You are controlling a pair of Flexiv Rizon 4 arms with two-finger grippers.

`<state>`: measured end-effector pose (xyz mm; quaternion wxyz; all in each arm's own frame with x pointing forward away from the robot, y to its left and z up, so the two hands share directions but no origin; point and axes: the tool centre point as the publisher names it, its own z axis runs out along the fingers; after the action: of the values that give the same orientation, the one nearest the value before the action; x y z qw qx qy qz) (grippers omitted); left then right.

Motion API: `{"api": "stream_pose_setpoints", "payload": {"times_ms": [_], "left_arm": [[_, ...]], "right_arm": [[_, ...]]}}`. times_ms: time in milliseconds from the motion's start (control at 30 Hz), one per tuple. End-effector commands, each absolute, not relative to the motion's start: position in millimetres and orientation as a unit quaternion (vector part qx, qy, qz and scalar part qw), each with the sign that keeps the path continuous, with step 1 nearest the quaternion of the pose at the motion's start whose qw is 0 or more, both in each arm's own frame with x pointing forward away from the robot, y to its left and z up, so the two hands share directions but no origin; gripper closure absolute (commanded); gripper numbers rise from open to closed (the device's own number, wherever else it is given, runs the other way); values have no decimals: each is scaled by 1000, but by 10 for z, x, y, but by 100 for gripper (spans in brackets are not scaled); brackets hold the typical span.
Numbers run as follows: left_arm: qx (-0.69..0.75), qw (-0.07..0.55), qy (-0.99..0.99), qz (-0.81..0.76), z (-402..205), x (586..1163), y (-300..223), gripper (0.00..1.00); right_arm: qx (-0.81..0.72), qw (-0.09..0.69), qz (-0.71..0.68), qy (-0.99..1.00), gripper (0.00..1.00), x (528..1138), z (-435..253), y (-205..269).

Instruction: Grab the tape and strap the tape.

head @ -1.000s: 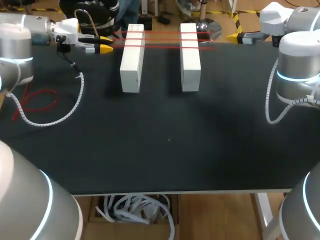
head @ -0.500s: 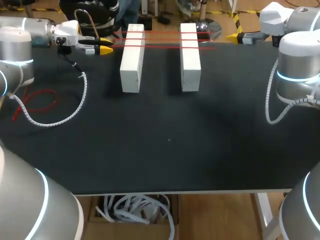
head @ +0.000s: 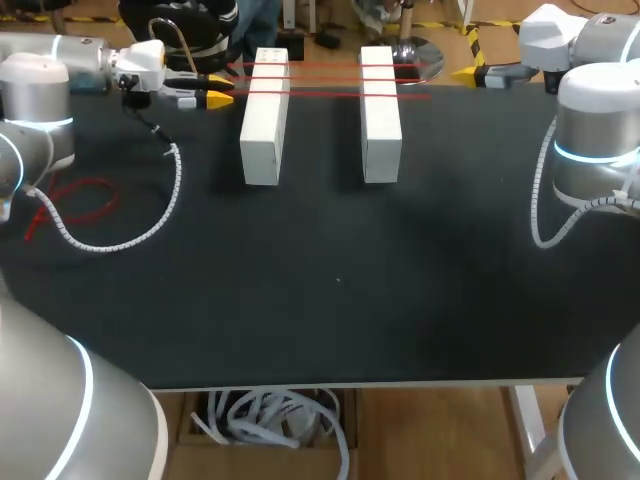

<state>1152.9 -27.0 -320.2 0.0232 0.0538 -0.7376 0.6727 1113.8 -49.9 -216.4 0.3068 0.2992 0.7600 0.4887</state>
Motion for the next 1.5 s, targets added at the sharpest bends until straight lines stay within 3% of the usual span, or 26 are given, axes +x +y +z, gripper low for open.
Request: {"api": "stream_pose_setpoints", "payload": {"times_ms": [33,467,933,1500], "left_arm": [[38,40,-735,676,-3239,11587,-259,73],[50,29,-734,677,-3258,11588,-181,78],[53,29,-734,676,-3288,11593,-161,73],[58,30,-732,678,-3320,11586,-176,87]], "right_arm": [[300,306,487,761,0,11140,-2158,-500],[300,306,487,761,0,11140,-2158,-500],[300,306,487,761,0,11140,-2158,-500],[300,306,487,761,0,11140,-2158,-500]]}}
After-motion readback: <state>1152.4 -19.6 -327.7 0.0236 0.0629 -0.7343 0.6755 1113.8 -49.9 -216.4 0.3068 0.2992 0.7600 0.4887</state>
